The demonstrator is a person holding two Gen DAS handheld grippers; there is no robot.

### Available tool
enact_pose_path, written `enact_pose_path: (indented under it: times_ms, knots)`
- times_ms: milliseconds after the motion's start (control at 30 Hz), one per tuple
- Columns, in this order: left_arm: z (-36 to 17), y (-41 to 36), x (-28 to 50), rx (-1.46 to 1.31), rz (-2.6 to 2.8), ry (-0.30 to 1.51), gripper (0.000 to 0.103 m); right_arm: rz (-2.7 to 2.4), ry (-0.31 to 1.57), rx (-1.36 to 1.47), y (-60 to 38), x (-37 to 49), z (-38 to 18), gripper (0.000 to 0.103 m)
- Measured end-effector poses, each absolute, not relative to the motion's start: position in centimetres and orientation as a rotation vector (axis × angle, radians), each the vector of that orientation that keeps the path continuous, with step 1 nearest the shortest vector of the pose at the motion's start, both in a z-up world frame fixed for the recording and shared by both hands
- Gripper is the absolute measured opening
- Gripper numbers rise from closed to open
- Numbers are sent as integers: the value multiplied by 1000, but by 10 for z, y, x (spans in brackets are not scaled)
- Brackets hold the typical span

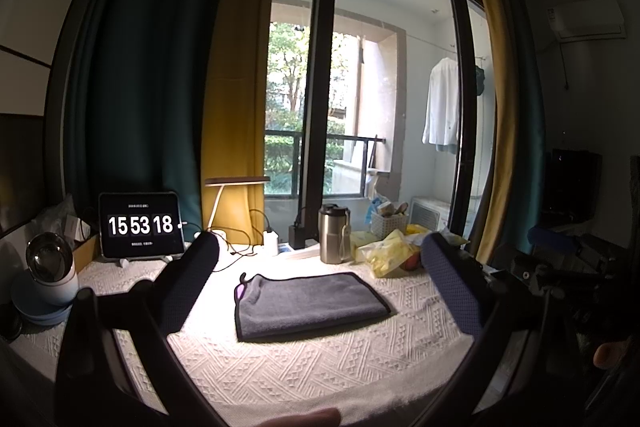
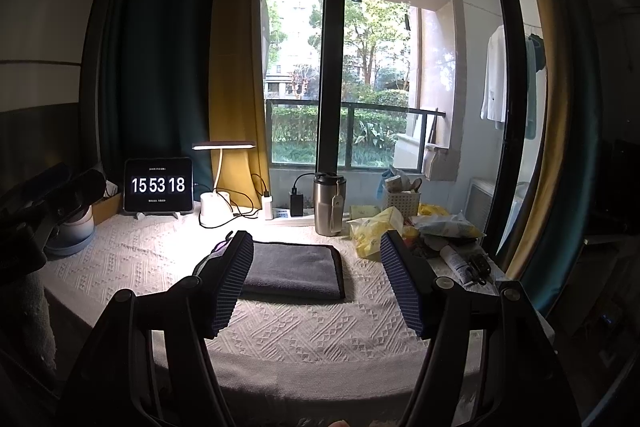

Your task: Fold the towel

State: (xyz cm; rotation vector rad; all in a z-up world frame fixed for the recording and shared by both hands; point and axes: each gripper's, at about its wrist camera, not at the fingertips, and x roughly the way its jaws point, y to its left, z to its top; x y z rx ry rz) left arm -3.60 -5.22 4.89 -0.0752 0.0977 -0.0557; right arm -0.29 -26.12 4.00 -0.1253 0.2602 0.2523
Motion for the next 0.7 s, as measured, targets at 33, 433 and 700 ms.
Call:
enact_pose_path:
  times_ms: [33,433,700]
  knots:
    - [49,-52,-36,-75,-55,97,102,253,260,-125,-261,-3,40,69]
    - [49,-53,-35,-75,-55,100,102,252,261,-125,-261,-3,40,69]
    - [48,-53,-36,-82,-62,97,102,255,264,-124,-259,-3,39,69]
